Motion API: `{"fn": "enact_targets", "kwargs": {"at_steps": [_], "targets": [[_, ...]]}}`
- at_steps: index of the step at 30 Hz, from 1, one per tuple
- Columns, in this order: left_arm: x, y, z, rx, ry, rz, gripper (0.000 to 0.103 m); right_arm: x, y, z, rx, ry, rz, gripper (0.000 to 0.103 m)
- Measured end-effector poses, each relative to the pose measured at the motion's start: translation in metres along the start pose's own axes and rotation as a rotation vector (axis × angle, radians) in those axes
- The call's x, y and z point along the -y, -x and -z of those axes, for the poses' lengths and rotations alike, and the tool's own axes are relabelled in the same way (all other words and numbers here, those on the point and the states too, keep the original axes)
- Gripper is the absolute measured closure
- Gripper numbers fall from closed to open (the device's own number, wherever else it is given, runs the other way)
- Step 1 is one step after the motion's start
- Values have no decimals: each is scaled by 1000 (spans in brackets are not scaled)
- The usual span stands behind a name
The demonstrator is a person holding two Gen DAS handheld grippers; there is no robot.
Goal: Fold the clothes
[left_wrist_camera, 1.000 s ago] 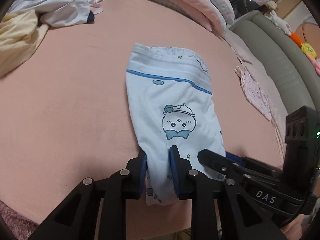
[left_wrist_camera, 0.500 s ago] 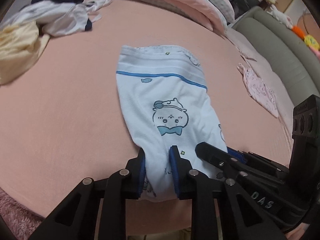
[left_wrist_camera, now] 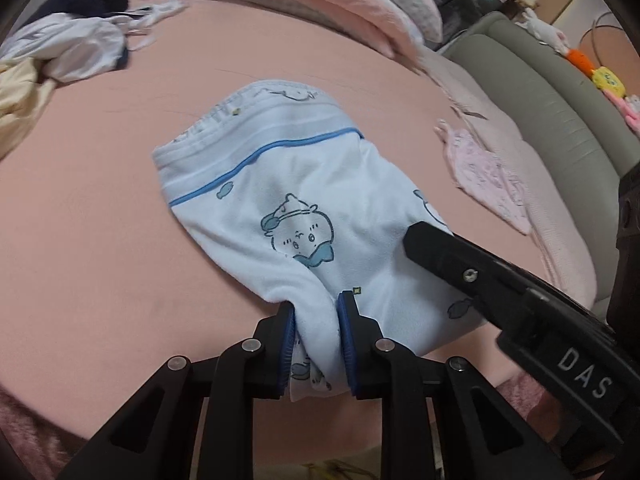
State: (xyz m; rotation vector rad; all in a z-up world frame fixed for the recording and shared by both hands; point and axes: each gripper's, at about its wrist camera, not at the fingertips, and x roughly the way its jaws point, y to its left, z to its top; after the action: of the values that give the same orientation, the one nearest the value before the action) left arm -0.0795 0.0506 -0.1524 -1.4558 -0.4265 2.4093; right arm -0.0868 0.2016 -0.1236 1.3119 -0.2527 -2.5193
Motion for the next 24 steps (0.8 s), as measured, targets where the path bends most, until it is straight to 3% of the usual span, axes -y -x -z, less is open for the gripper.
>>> {"fn": "enact_targets", "kwargs": {"at_steps": [4,7,11,14,16,17,18,19,22,24], "targets": [[-2,-9,8,-37,10,2,84,20,14,1,29,-38,47,88],[-14,-6,13,-52,81,49,84,30,1,5,-19,-30,97,87],[-27,19,6,26,118,108,84,37,-5,15,-48,-119,86,87],[-26,27,-9,66,85,94,84,26,10,19,62,-142,99,74],[-18,28,-19,83,25,39,84,17,8,20,78,-103,112,61],[-12,25,-23,79,-13,10,84,12,7,21,84,-82,119,58],[-6,17,-26,61,-63,-22,83,11,-3,24,37,-74,115,58],[-4,8,-27,39,-96,-38,80,10,-14,28,-16,-69,110,58],[-14,-14,-22,-39,-85,-45,54,13,-21,37,-35,-90,136,59],[-26,-6,-17,-4,-16,-16,51,13,-16,37,-12,-106,143,59]]}}
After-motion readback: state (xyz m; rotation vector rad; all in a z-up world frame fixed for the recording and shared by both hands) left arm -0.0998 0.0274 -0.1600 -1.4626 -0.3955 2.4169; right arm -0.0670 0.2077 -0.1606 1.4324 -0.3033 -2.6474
